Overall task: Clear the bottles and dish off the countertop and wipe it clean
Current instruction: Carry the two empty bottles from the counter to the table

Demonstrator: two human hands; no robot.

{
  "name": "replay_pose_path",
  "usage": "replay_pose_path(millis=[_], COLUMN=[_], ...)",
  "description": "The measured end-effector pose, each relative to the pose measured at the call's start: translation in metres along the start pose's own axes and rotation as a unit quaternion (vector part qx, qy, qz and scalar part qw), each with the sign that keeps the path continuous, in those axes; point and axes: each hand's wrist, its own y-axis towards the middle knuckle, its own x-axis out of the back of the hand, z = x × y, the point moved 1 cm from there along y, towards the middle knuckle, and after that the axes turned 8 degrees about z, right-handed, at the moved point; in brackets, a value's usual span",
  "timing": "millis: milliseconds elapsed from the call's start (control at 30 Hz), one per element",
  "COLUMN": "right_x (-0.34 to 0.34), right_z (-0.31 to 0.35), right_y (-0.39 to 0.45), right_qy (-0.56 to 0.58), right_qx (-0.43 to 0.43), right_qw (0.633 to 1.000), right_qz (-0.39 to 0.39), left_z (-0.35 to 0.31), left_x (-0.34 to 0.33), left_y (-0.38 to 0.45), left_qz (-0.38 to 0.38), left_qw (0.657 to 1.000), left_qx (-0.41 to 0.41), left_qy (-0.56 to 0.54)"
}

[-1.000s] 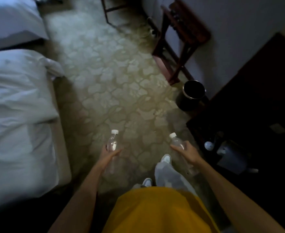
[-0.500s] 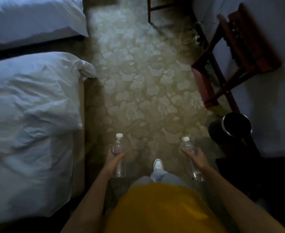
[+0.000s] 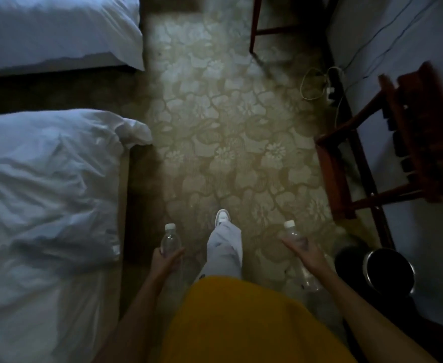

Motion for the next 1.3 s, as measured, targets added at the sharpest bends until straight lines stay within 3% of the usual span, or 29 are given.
replay_pose_path(millis=[200,400,567,733,933,1133,1300], right_x=[0.048,0.058,0.066,0.067,0.071,0.076,0.089], right_z=[0.059,0.178,0.282,0.483,0.697,0.8,0.857], right_y=[0.1,0.164,0.291,0.375,0.466,0.561,0.611], right_qy=[-0.004,-0.012,-0.02,-0.013,-0.022,-0.002,0.052], right_qx=[-0.073,-0.094,-0.082,-0.023,0.076,0.051,-0.024], right_qw=[0.996,0.992,0.994,1.0,0.997,0.999,0.997], right_qz=[-0.054,-0.083,-0.065,-0.017,0.02,0.012,-0.049], left_z=[-0.204,-0.393,-0.472,-0.522,-0.64,-0.787,-0.96], left_x=[-0.013,-0.028,-0.01,0.031,0.058,0.07,0.059], left_y=[0.099,0.172,0.249,0.307,0.373,0.492,0.578], left_qz=[0.067,0.107,0.091,0.013,-0.03,0.004,0.064], left_qw=[0.993,0.978,0.984,0.998,0.999,0.998,0.99], left_qx=[-0.08,-0.165,-0.139,-0.063,-0.035,-0.058,-0.11], left_qy=[0.047,0.062,0.067,0.01,-0.021,-0.007,0.056])
